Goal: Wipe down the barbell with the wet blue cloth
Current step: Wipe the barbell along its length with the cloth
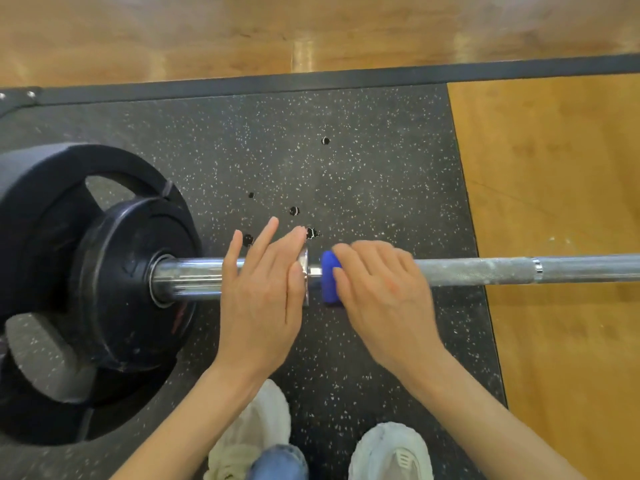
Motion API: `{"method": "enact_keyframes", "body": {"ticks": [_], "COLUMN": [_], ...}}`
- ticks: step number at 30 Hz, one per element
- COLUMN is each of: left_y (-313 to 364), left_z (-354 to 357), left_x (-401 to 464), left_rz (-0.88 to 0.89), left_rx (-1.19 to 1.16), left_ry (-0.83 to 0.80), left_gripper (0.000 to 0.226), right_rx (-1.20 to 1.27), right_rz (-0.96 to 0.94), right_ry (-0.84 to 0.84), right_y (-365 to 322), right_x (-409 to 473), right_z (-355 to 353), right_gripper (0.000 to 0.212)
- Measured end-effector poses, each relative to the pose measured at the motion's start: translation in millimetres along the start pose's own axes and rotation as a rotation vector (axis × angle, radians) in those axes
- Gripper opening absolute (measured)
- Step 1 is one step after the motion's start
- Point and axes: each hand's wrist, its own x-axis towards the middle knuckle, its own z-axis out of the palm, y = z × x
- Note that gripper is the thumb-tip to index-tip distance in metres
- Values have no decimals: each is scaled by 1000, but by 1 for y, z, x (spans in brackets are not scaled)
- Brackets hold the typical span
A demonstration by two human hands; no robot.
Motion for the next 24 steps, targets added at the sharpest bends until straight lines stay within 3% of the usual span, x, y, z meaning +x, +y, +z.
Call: {"method": "enact_keyframes", "body": {"ticks": [4,8,12,16,18,21,24], "left_y": [1,0,0,2,5,8,8], "left_z": [1,-3,-5,-11,-13,-9,-4], "left_x": [-10,-19,-29,-25,-17,-10,-15], "left_rz": [3,20,23,-3,-30,-3,51], "left_rx": [-5,-20,-51,-90,-89,-2,103], "left_ry": [-12,-39,-39,-18,-18,-81,-129], "left_gripper": [47,50,44,37,36,50,53], "right_rx": [16,8,68,62,12,37,51], "right_rz": [104,-7,125,16,58,127,9], "right_ry": [-35,-56,-69,-88,-51,-80,-74], "right_y": [-31,-10,-31,-23,-11,-36,-28], "right_x": [-2,-15,-16,-21,-26,-19,-25], "right_z": [2,-6,-7,-7,-17,-10,-7], "right_gripper": [23,32,43,36,33,30,30]}}
